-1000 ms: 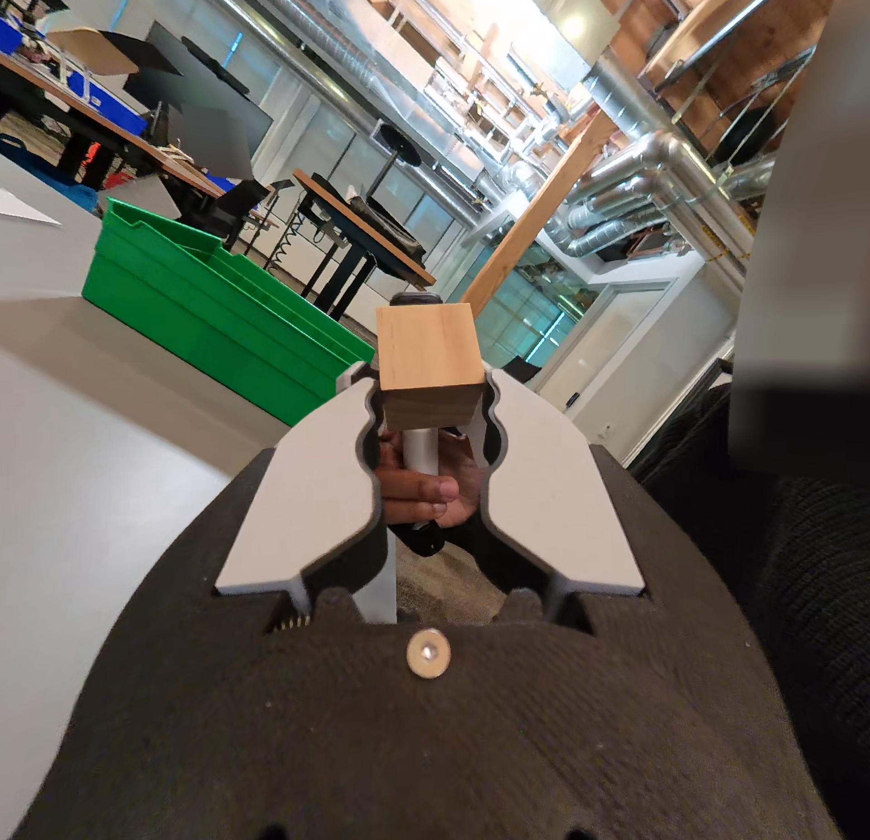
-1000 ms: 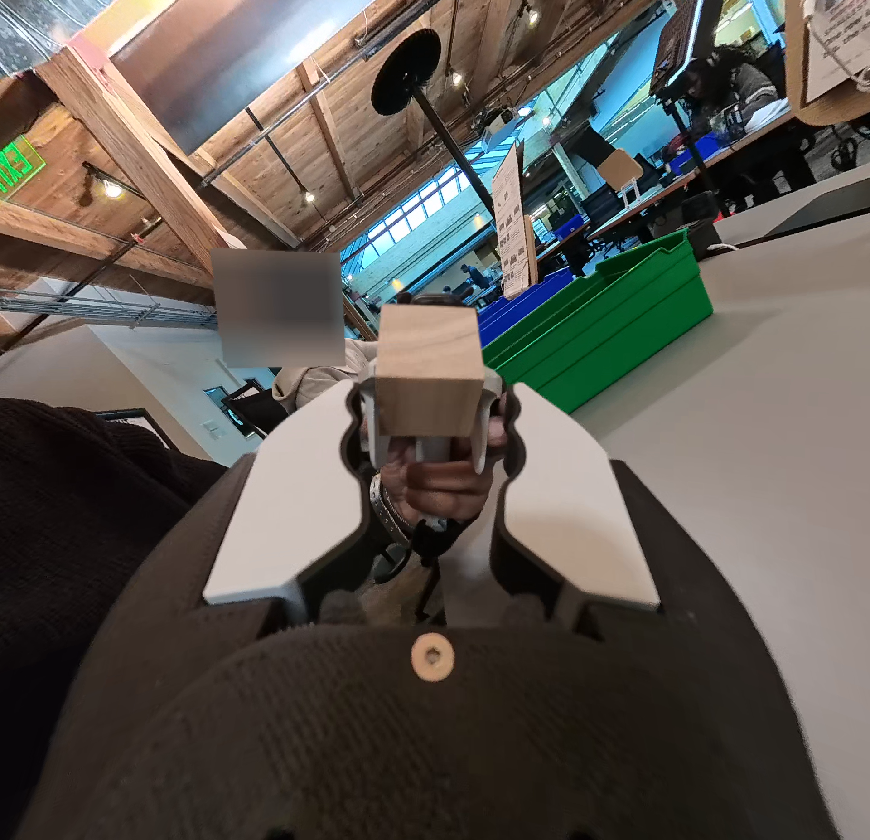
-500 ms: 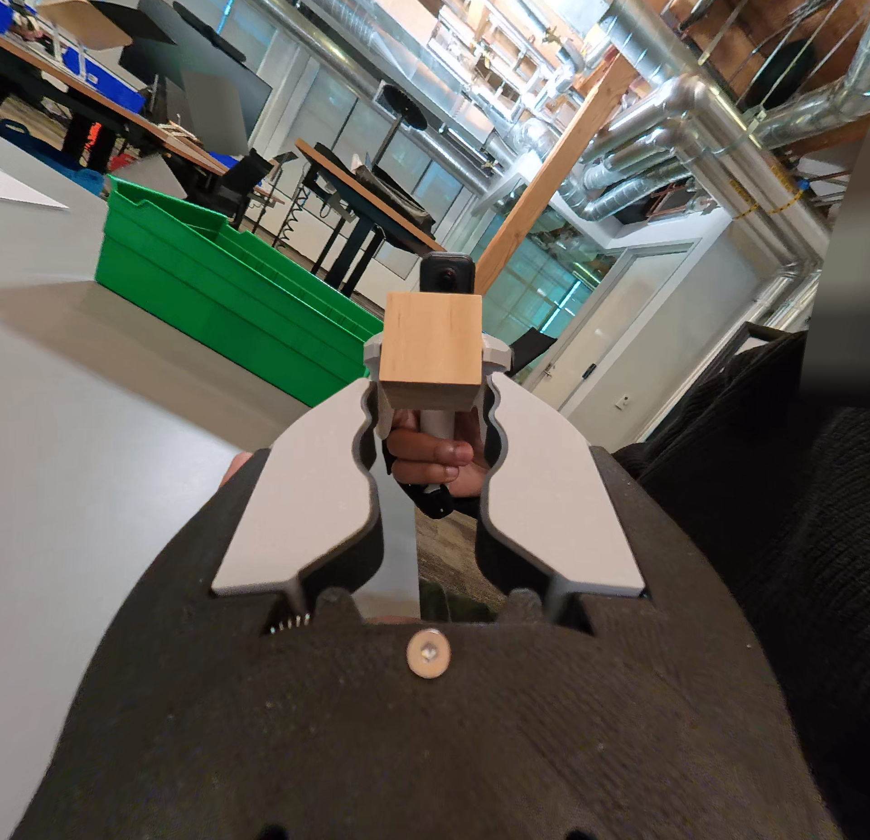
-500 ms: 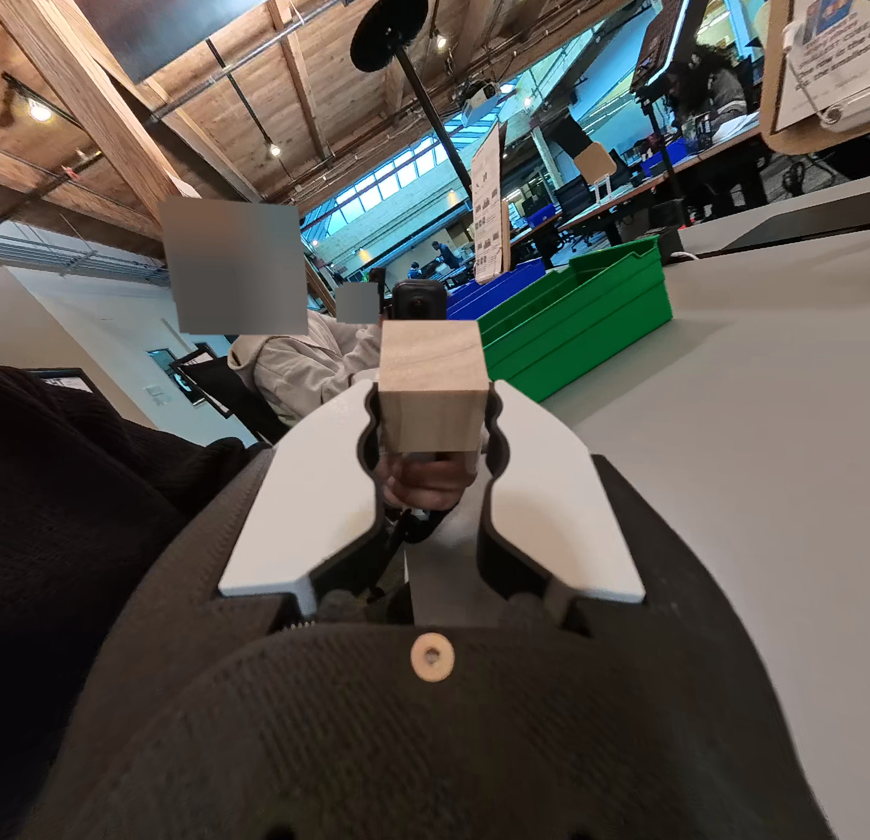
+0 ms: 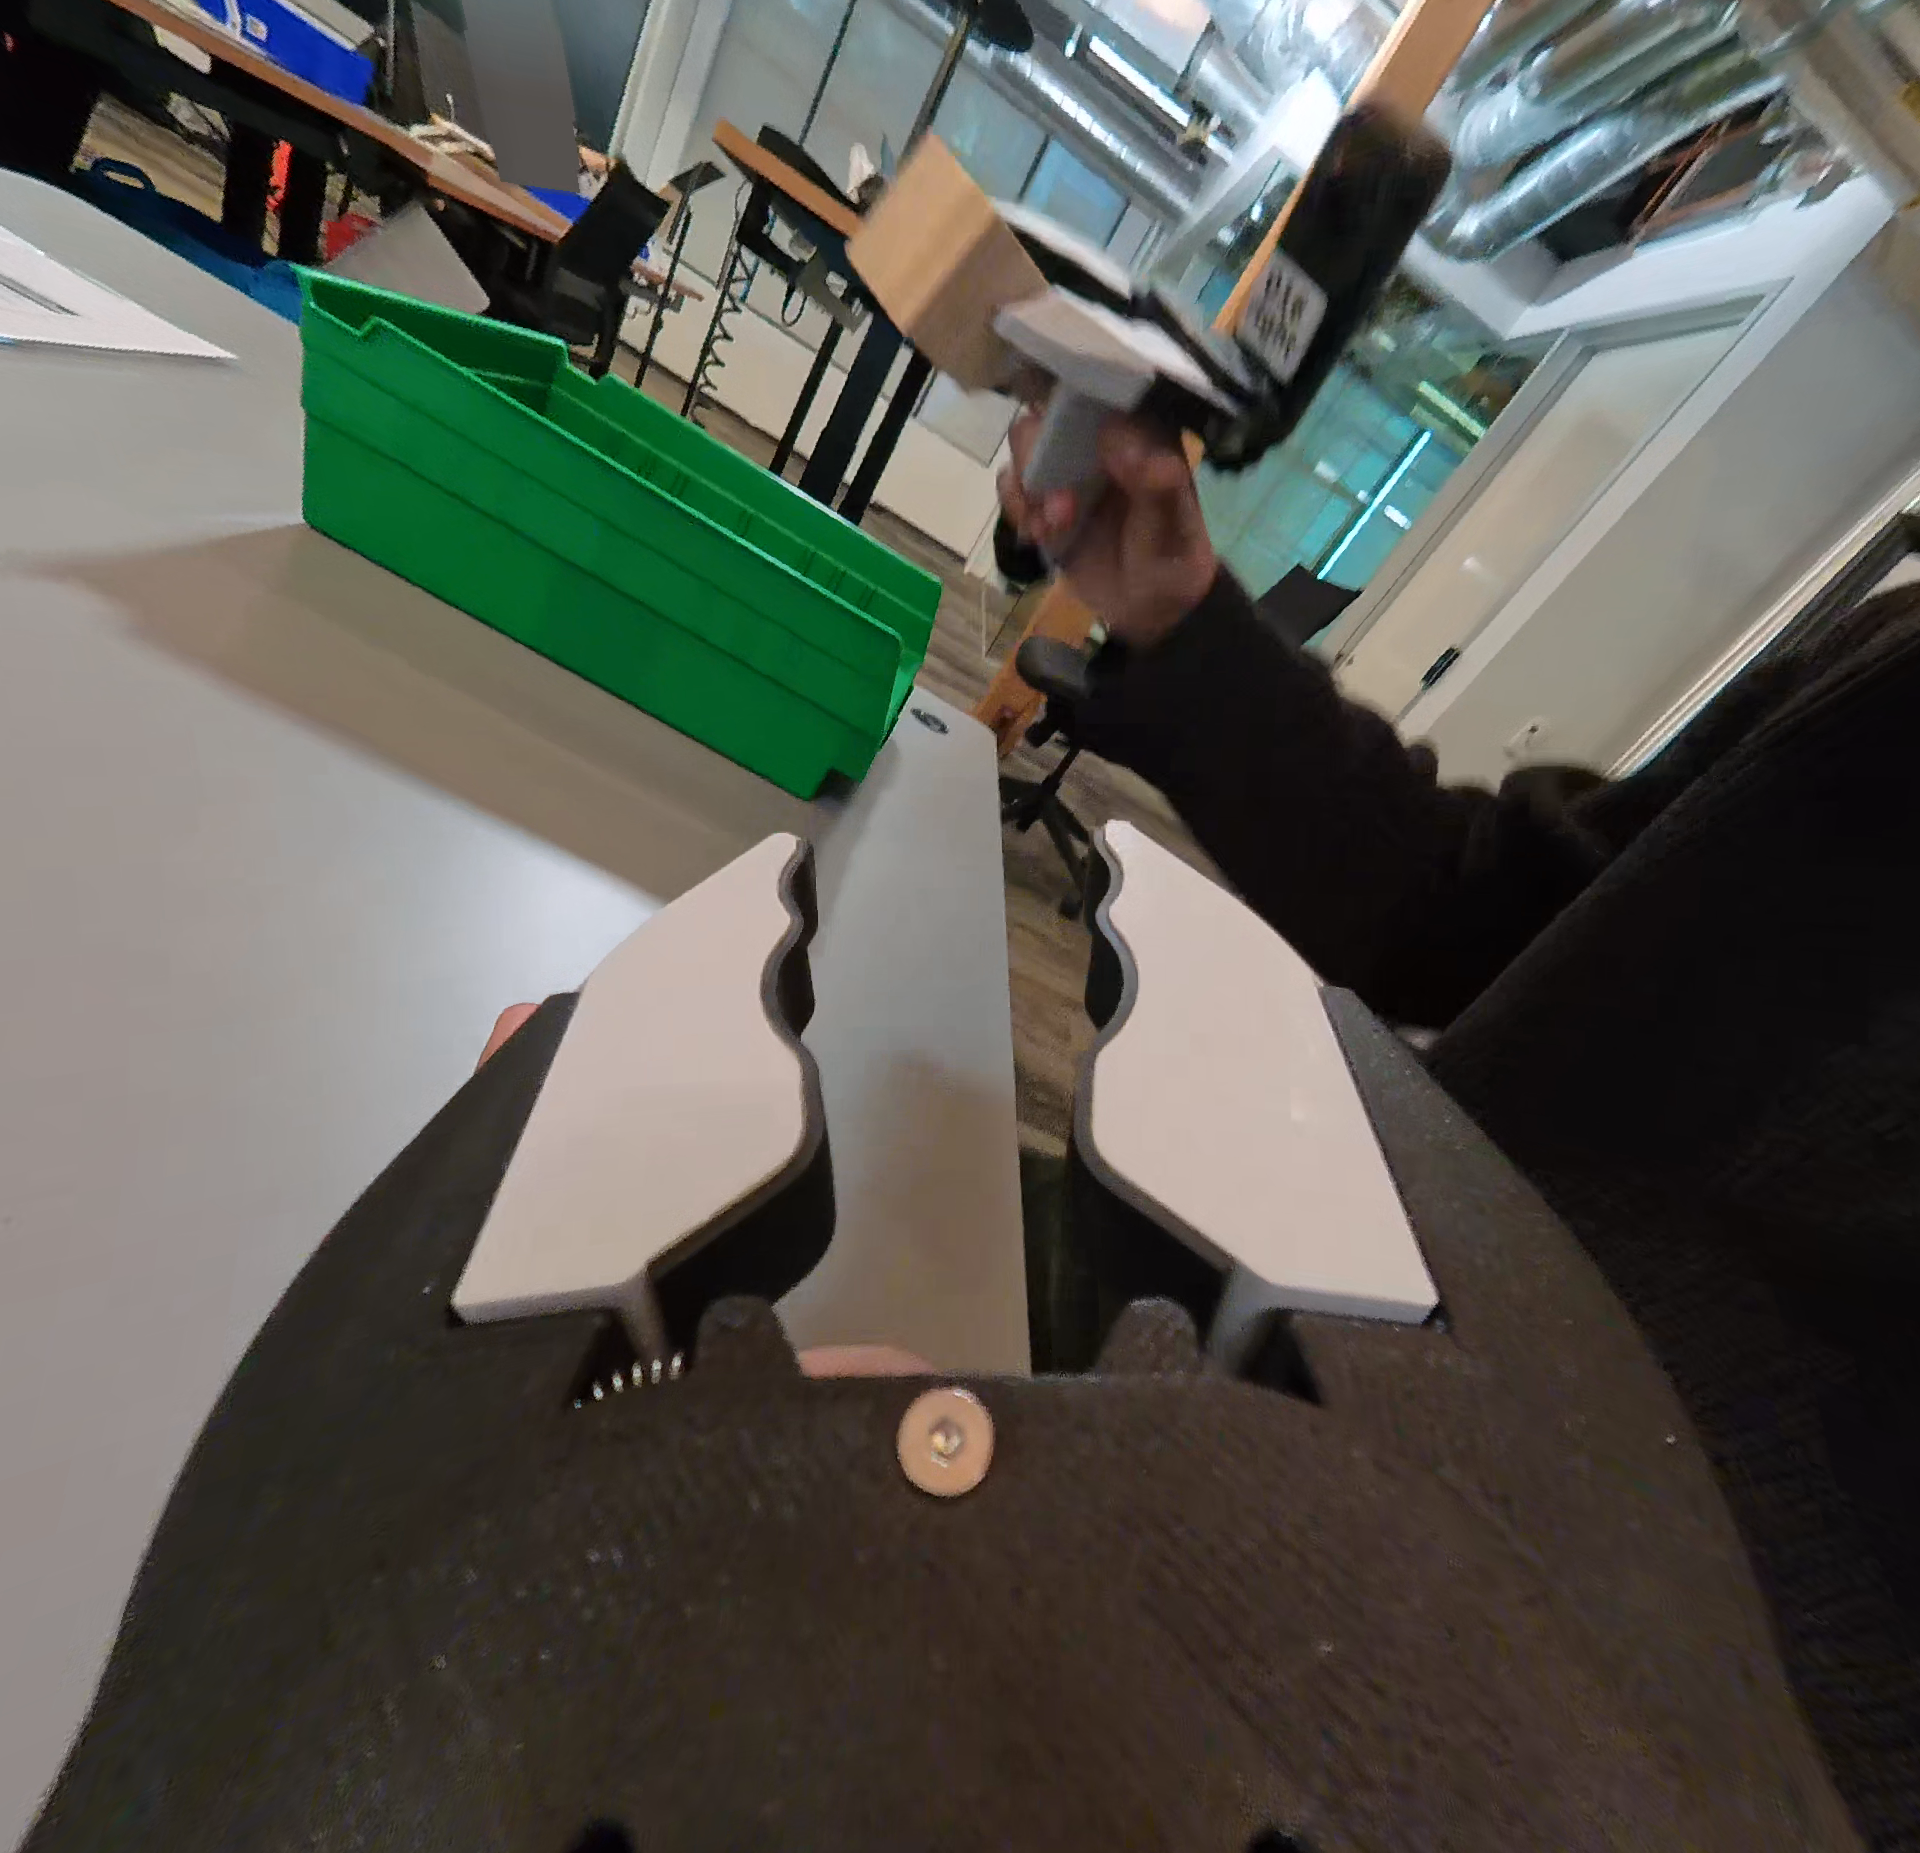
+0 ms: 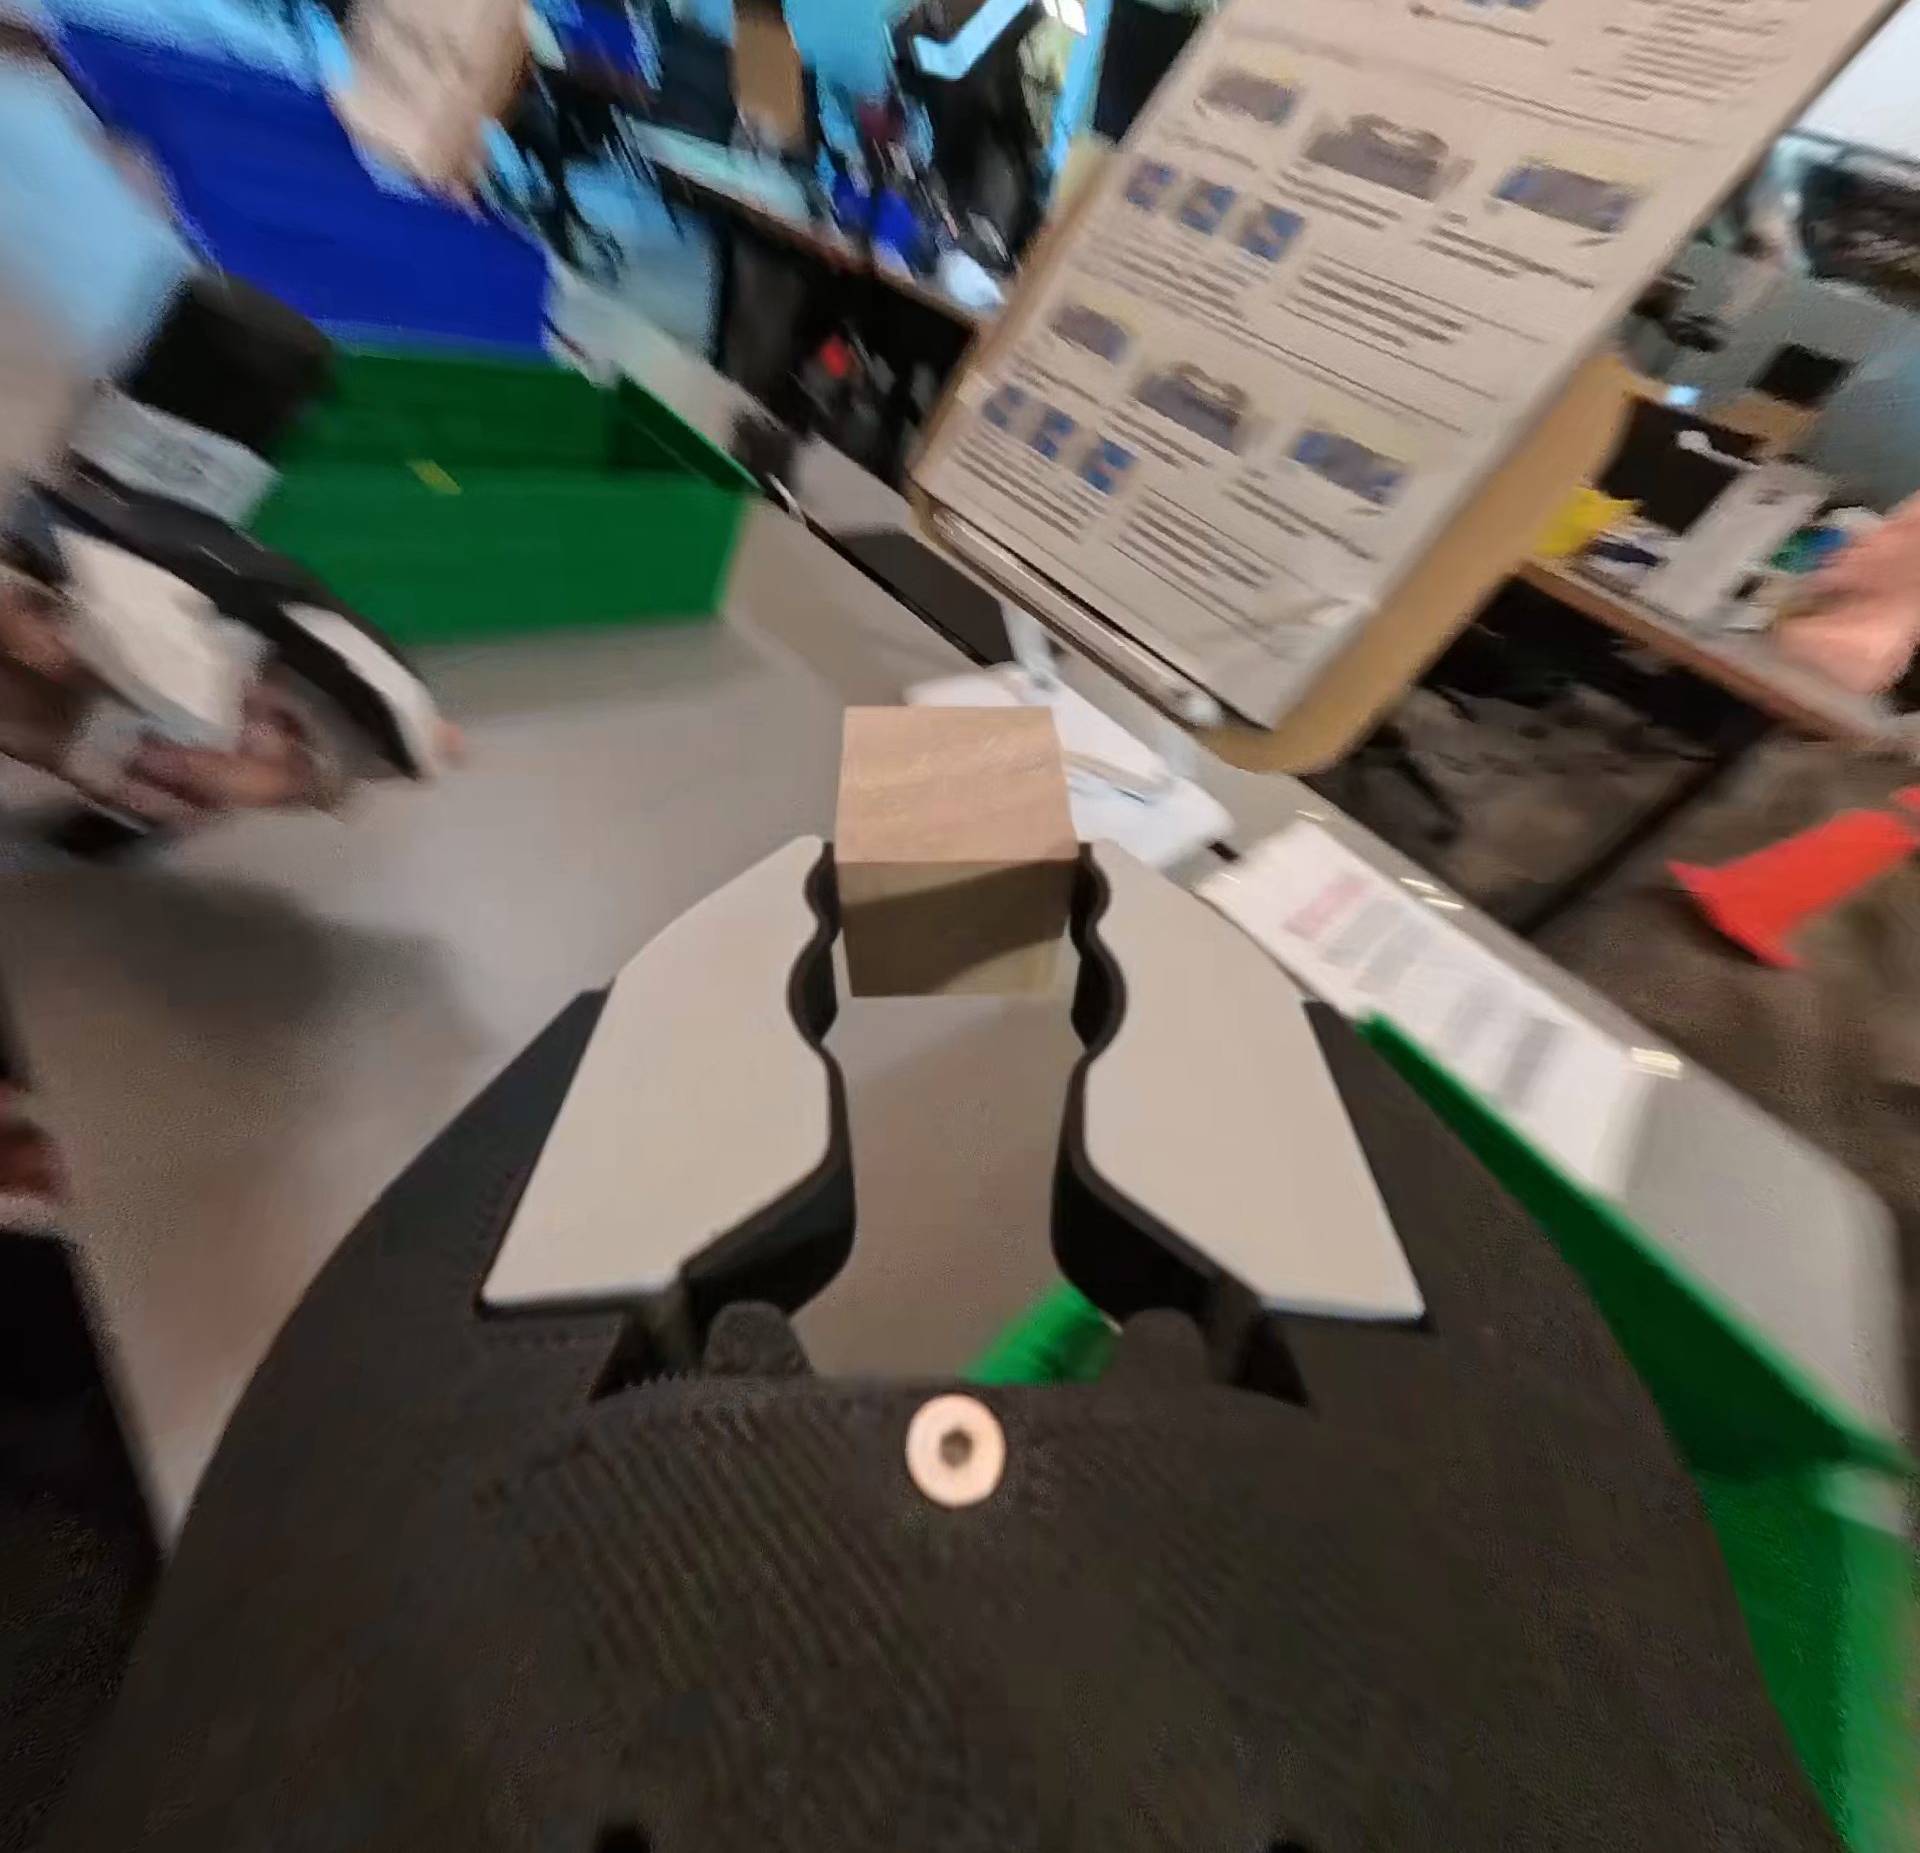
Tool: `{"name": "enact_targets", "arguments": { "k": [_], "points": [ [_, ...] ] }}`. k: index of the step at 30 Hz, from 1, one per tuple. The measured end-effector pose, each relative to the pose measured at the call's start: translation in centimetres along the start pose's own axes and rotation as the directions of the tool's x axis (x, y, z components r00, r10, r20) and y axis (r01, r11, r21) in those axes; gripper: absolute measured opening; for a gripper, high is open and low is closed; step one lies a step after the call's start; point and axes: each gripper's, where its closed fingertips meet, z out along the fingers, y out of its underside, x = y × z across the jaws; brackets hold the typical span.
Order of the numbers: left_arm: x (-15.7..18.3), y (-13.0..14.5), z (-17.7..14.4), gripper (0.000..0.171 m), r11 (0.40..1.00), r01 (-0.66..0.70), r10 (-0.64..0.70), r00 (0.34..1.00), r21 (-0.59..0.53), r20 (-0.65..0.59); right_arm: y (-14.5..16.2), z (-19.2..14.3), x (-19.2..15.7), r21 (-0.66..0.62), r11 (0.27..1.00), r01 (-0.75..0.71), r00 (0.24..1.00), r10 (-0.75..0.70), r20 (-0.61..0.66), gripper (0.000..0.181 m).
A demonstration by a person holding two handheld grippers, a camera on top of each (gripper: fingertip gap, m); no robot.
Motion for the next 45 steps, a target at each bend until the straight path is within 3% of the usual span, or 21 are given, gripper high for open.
{"name": "enact_targets", "arguments": {
  "k": [2,3,5,7,9,14,20,24,45],
  "points": [
    [0.0,0.5,0.3,0.050,0.999,-0.022,0.022,1.000,-0.034,0.009,1.8,-1.0,4.4,-0.156,0.971,0.179,0.982,-0.186,-0.027,0.043],
    [0.0,0.8,0.4,0.050,0.998,-0.030,0.030,1.000,-0.050,0.008,3.9,-1.2,6.5,-0.286,0.920,0.268,0.961,-0.278,0.008,0.043],
    [0.0,1.2,0.6,0.049,0.997,-0.038,0.039,0.999,-0.073,0.007,9.4,-2.2,10.7,-0.557,0.712,0.429,0.895,-0.418,0.155,0.044],
    [-0.1,1.5,0.8,0.049,0.996,-0.034,0.034,0.999,-0.086,0.005,14.5,-3.4,13.4,-0.699,0.487,0.523,0.842,-0.420,0.337,0.044],
    [-0.2,1.8,0.9,0.049,0.995,-0.030,0.031,0.999,-0.095,0.010,18.2,-3.9,14.1,-0.736,0.362,0.572,0.816,-0.342,0.466,0.044],
    [-0.7,2.0,1.0,0.048,0.995,-0.035,0.039,0.999,-0.098,0.038,23.4,-3.2,12.6,-0.718,0.242,0.652,0.756,-0.138,0.640,0.044],
    [-1.1,2.8,0.9,0.047,0.991,-0.027,0.032,0.999,-0.131,0.037,24.9,-2.3,12.2,-0.741,0.224,0.633,0.760,0.002,0.650,0.044],
    [-1.0,2.7,0.9,0.047,0.992,-0.019,0.023,0.999,-0.127,0.030,26.0,-2.6,12.5,-0.734,0.150,0.662,0.741,0.012,0.671,0.044],
    [-1.0,3.4,1.2,0.045,0.987,-0.020,0.026,0.999,-0.162,0.031,25.5,-1.8,11.8,-0.737,0.167,0.655,0.749,-0.008,0.663,0.051]
  ]
}}
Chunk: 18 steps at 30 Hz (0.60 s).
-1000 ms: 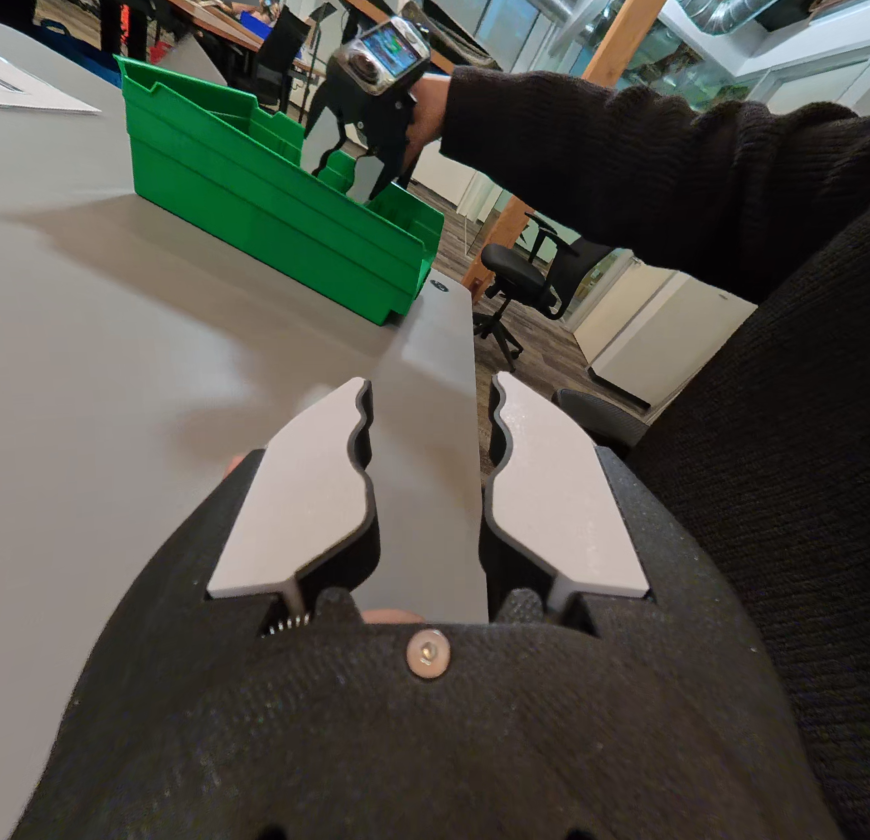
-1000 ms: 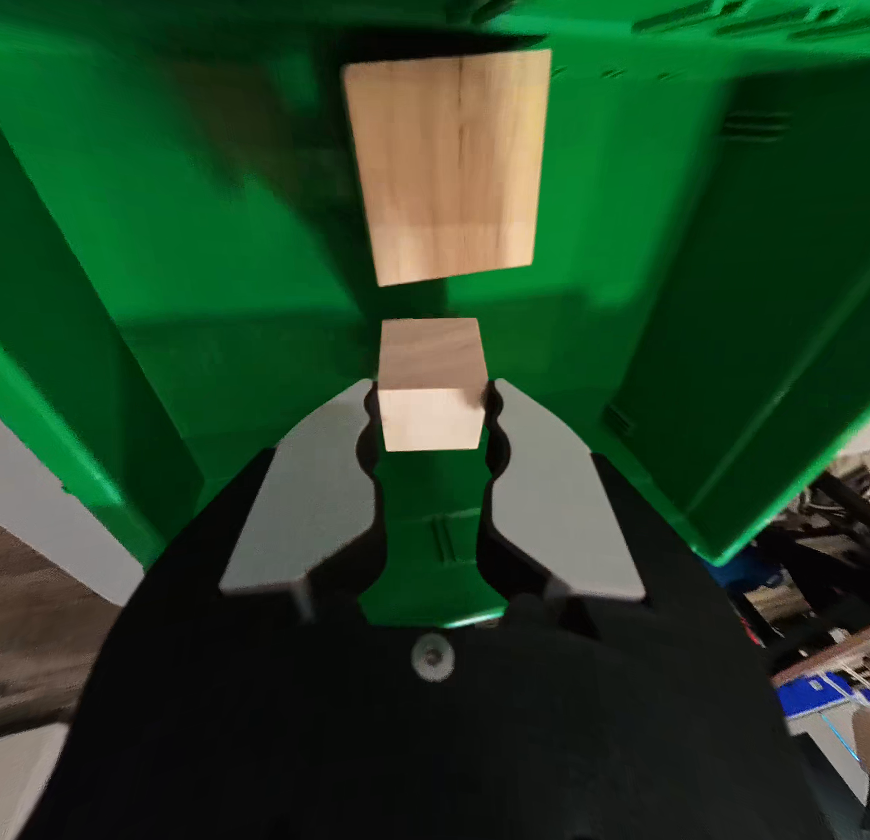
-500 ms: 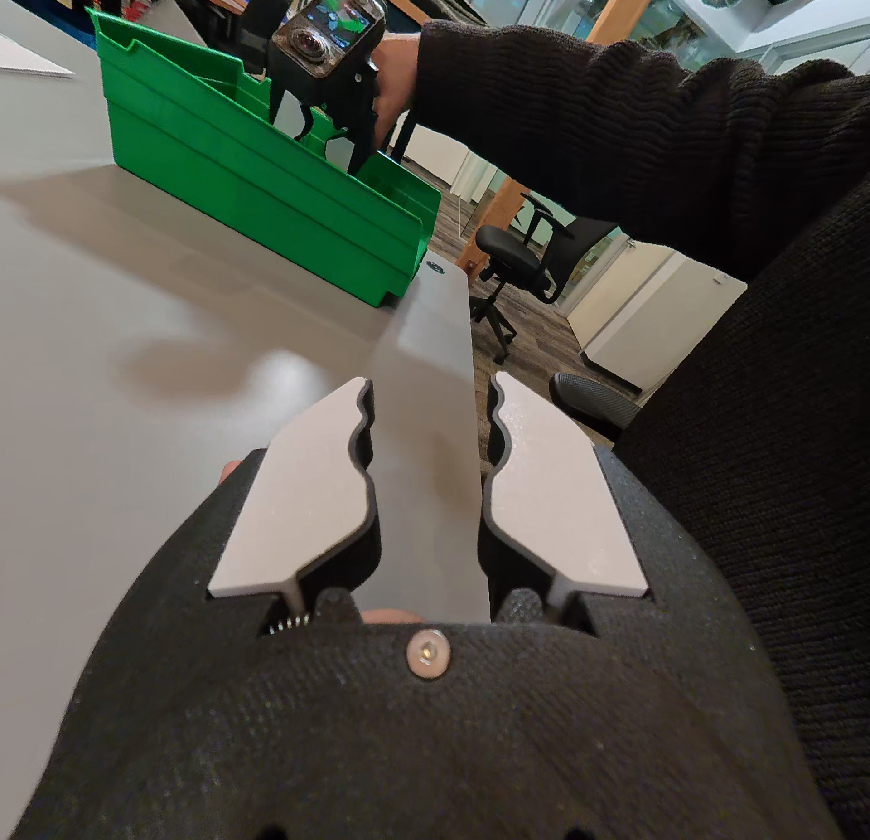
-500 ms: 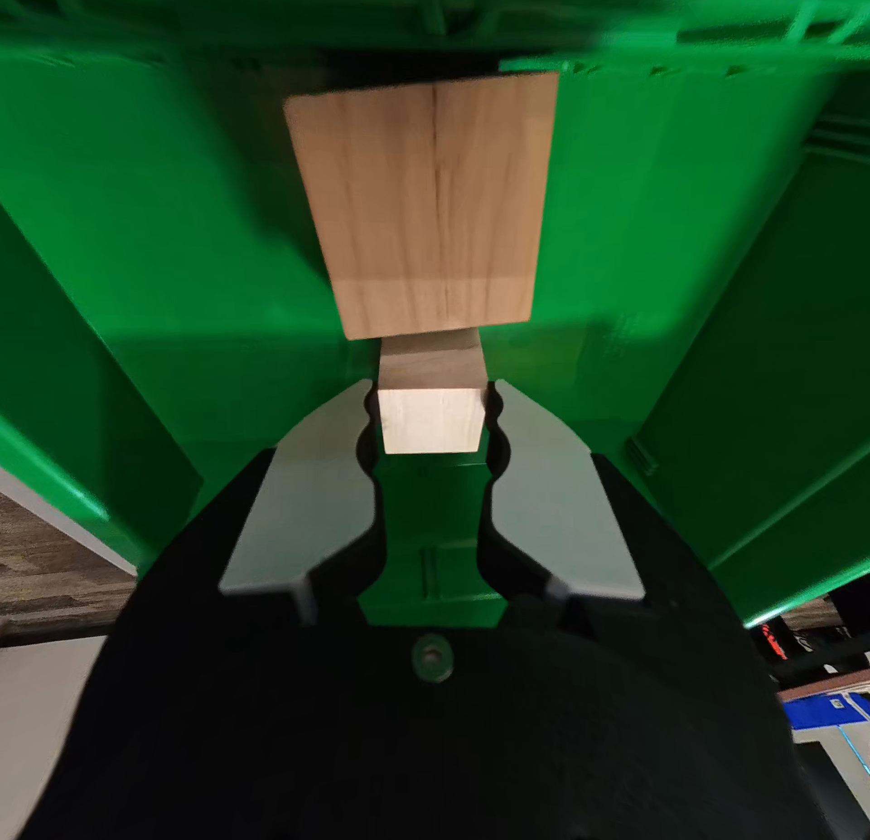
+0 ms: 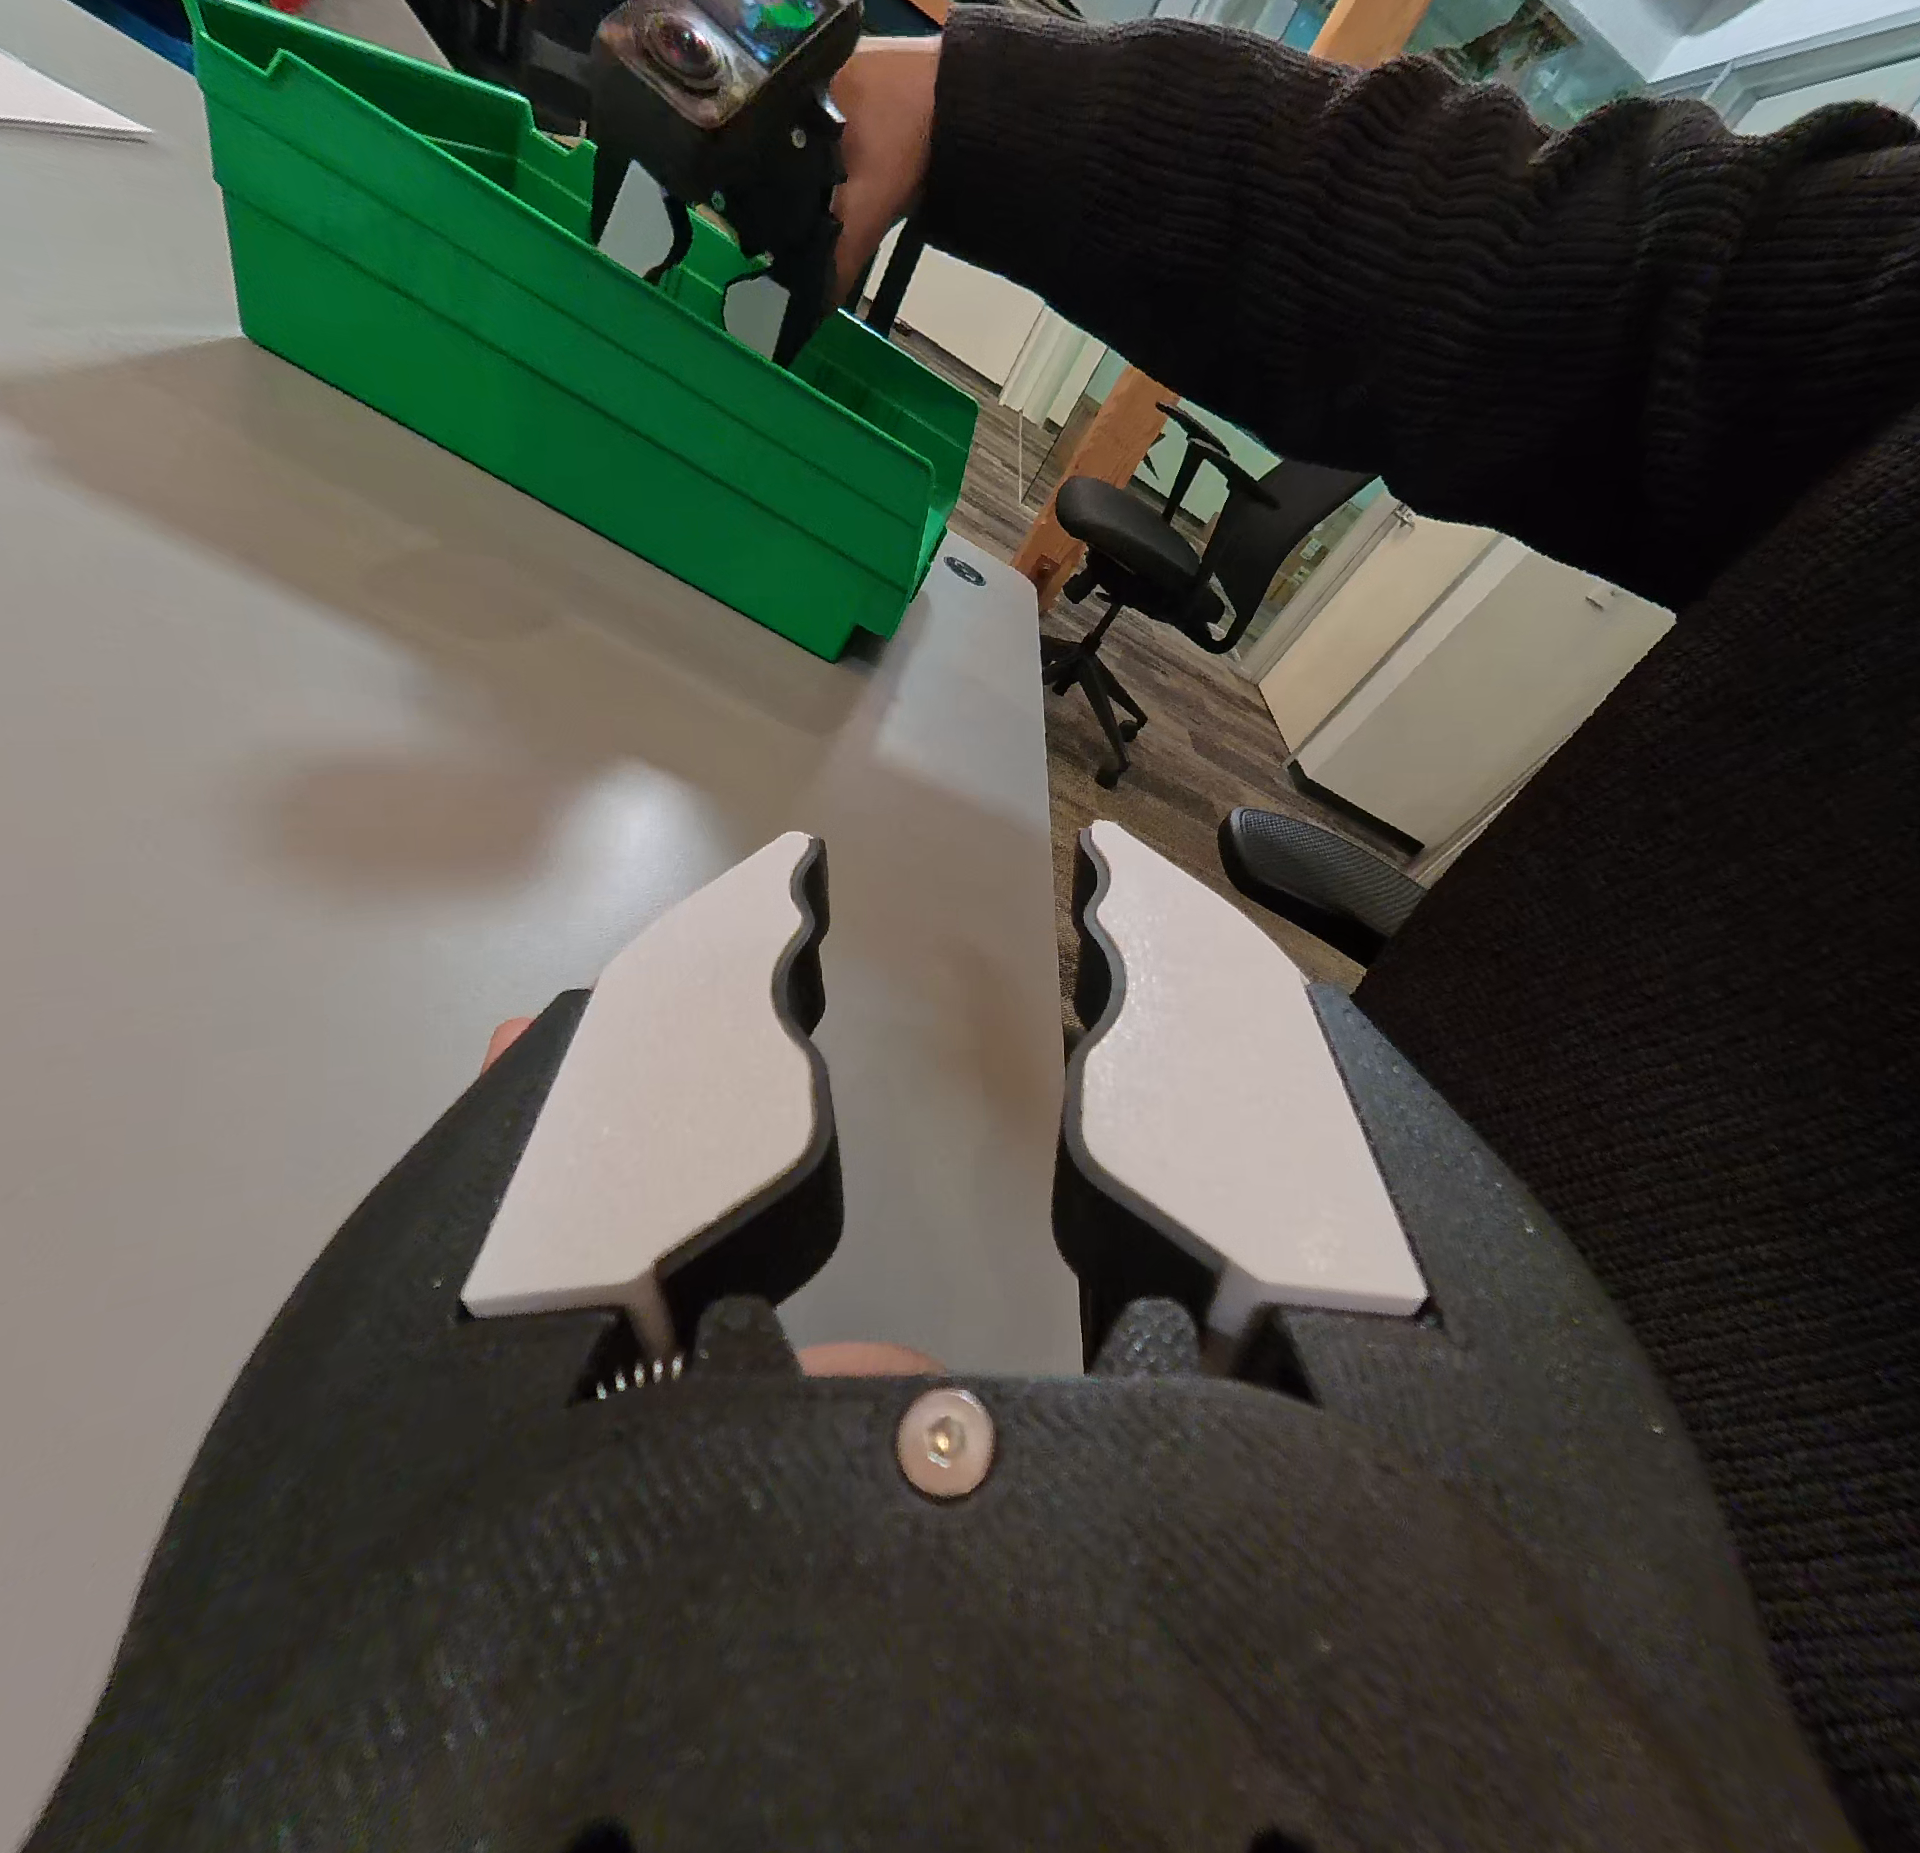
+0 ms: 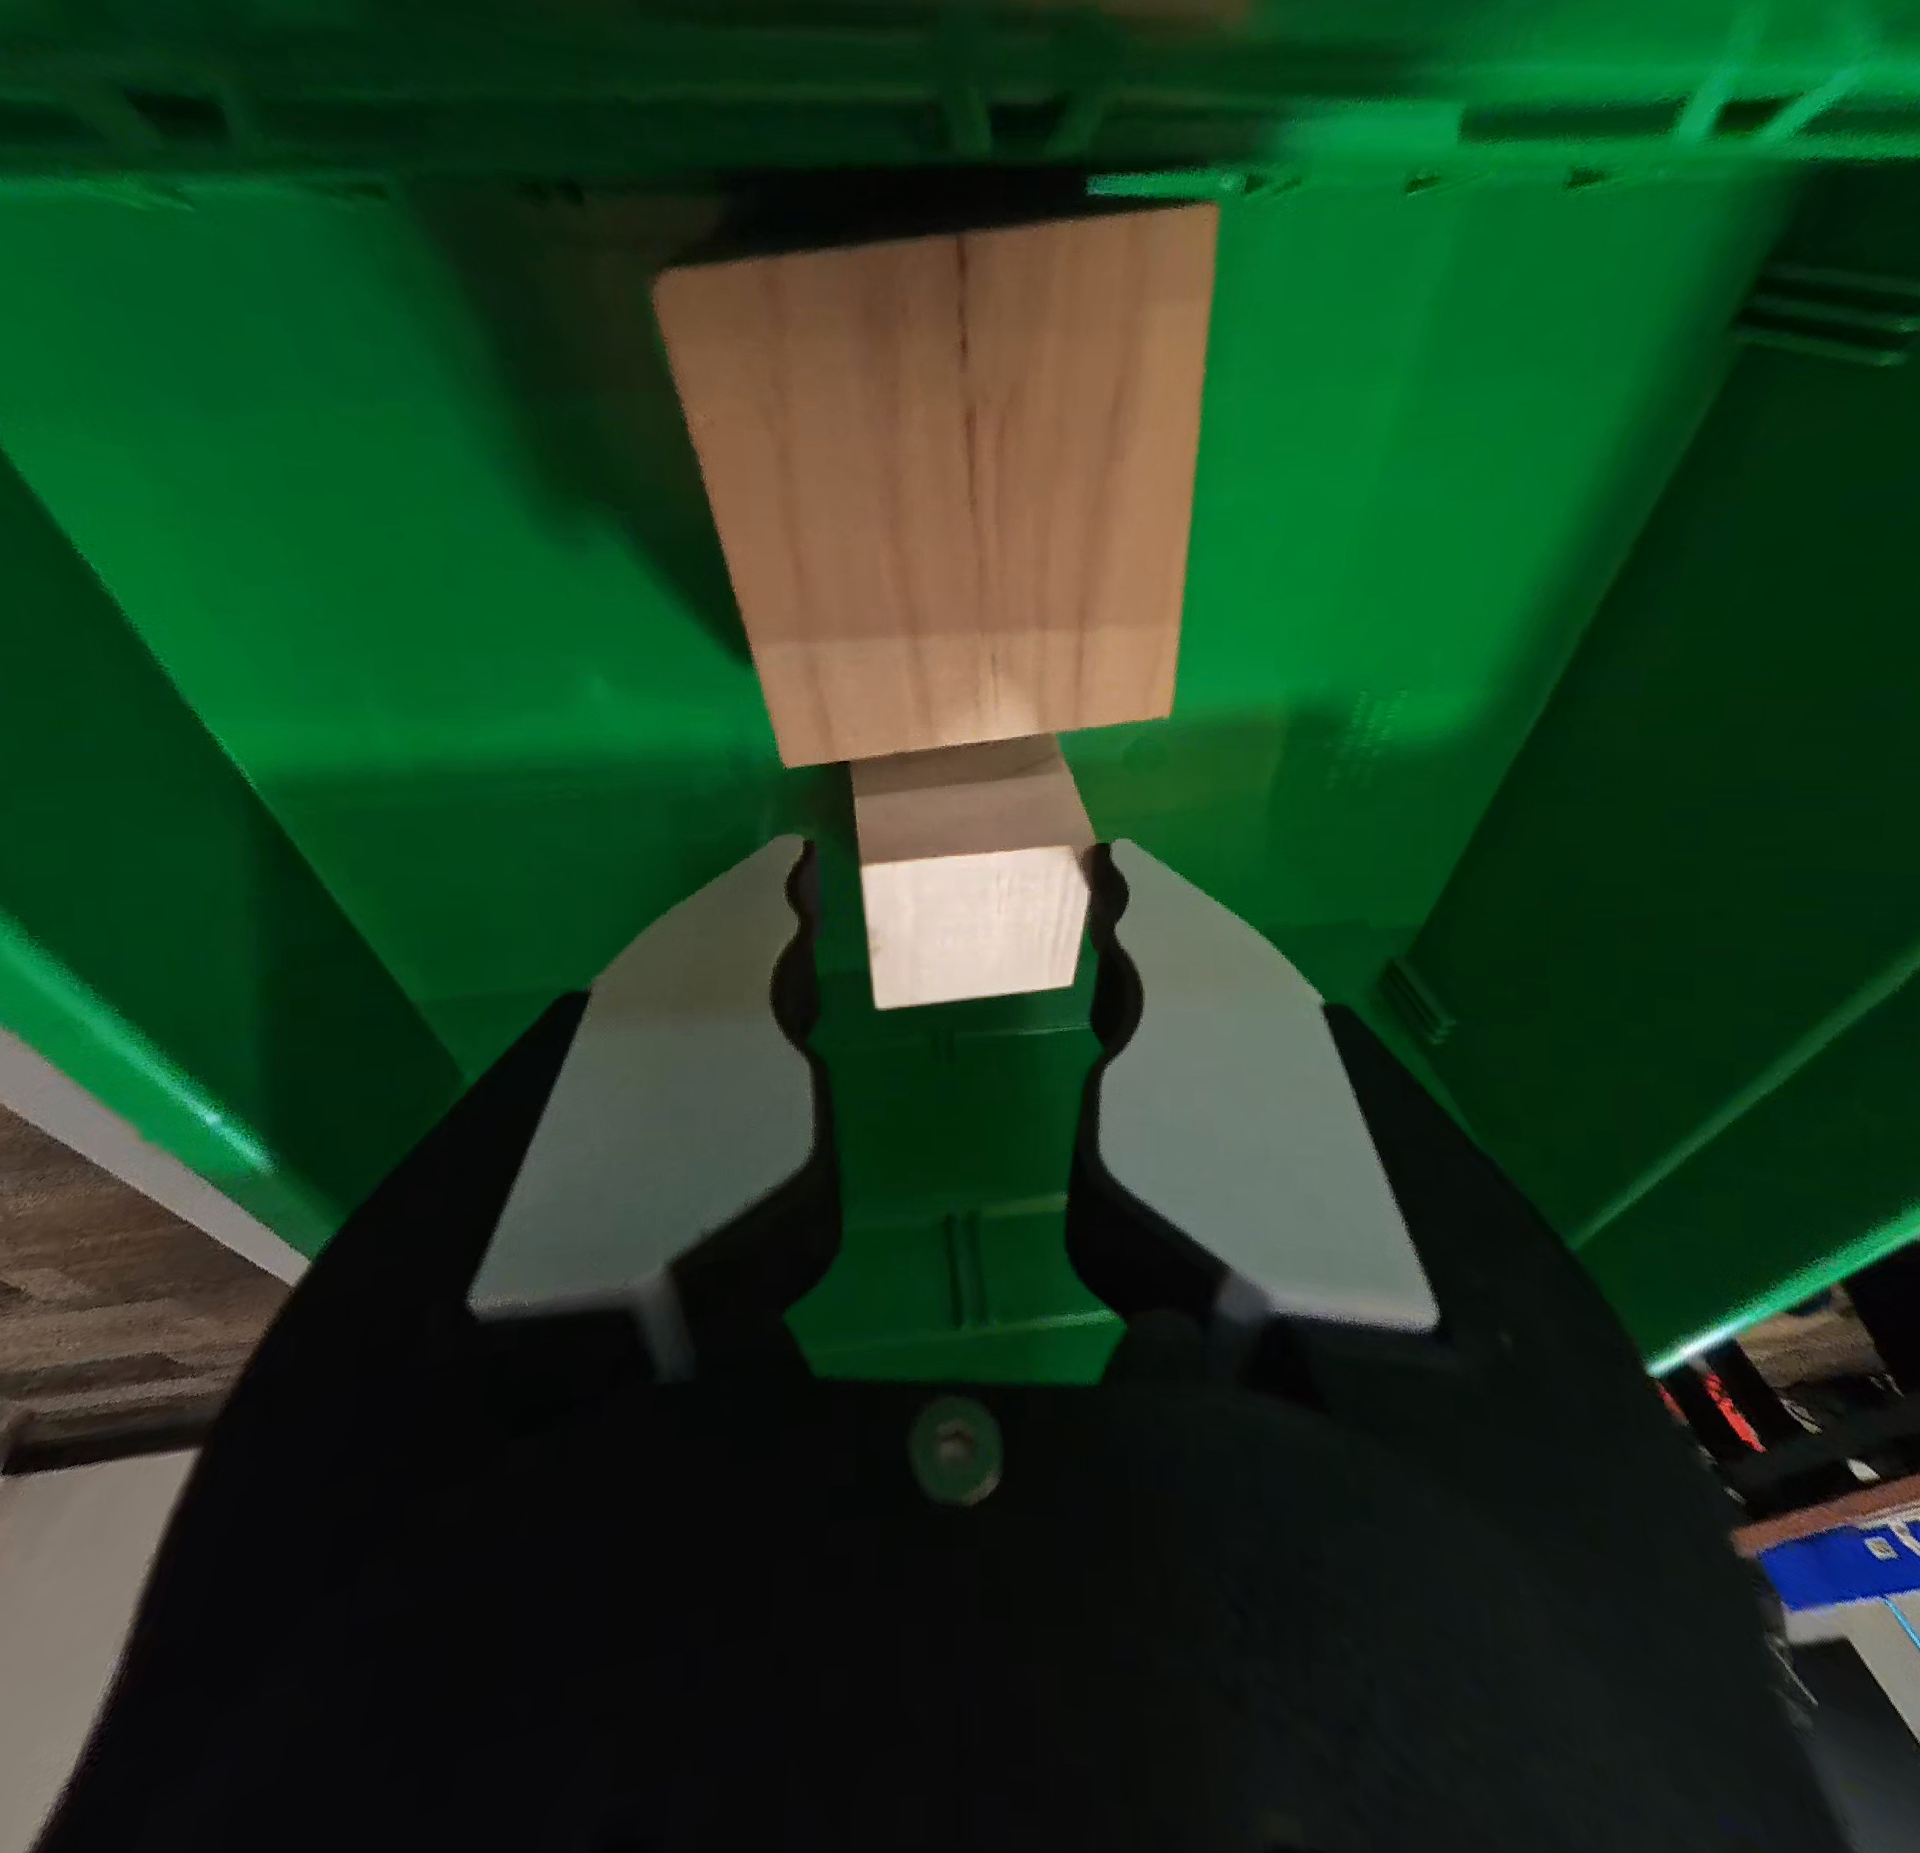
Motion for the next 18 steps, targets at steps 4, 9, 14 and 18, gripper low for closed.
{"name": "enact_targets", "arguments": {
  "k": [4,9,14,18],
  "points": [
    [-0.05,0.05,0.06,0.045,1.000,0.008,-0.008,1.000,0.000,-0.001,0.15,-0.11,-0.25,0.006,1.000,-0.007,1.000,0.007,-0.007,0.055],
    [0.10,0.01,0.14,0.045,1.000,0.006,-0.006,1.000,0.004,-0.001,0.69,0.11,-0.16,-0.001,1.000,-0.008,0.999,0.008,-0.044,0.053],
    [0.15,0.28,0.37,0.045,1.000,0.010,-0.010,1.000,-0.006,-0.003,0.62,0.30,0.41,-0.020,1.000,0.012,0.996,-0.014,-0.086,0.045],
    [0.12,0.34,0.42,0.045,1.000,0.008,-0.008,1.000,-0.009,0.000,-0.13,0.14,0.33,-0.003,1.000,0.020,0.997,-0.020,-0.081,0.044]
  ]
}}
